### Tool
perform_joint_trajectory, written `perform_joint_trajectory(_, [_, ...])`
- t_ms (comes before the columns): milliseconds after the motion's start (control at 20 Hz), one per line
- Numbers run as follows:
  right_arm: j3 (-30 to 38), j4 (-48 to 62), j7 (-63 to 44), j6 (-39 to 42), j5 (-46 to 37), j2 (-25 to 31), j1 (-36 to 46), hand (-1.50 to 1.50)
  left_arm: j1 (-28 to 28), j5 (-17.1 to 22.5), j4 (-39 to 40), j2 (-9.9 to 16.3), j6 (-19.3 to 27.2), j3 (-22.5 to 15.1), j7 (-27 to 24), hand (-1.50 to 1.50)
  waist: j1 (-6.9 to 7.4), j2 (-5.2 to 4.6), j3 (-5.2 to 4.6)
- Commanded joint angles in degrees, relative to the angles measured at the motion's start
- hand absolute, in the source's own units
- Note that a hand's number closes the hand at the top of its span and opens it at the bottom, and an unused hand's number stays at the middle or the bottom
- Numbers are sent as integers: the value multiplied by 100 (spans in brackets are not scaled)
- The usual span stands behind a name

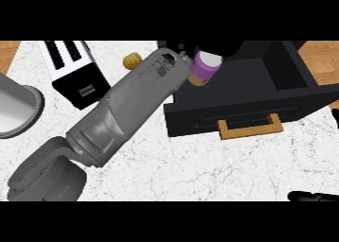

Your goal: Pick up the can, place it into the drawer and close the drawer

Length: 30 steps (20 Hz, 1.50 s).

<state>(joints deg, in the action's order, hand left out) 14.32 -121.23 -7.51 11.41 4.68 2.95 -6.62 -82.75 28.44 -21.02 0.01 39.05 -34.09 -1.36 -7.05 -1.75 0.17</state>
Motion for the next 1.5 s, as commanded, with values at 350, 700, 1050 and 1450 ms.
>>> perform_joint_trajectory(350, [-77, -16, 51, -48, -97, -56, 33, -150, -16, 313, 60, -1, 497, -224, -35, -150, 12, 7, -1])
perform_joint_trajectory(700, [84, -222, 356, 24, -677, 440, 229, -150, 48, 664, -103, -1, 685, -192, -86, -150, -55, -11, -1])
perform_joint_trajectory(1050, [-313, -523, 667, 86, -1630, 681, 139, -150, 258, 1021, -374, -1, 661, -151, -346, -150, 92, 45, -6])
perform_joint_trajectory(1450, [-854, -604, 617, -50, -3239, 1091, 361, -150, 16, 1164, -376, -1, 920, -71, -574, -150, 348, 106, -13])
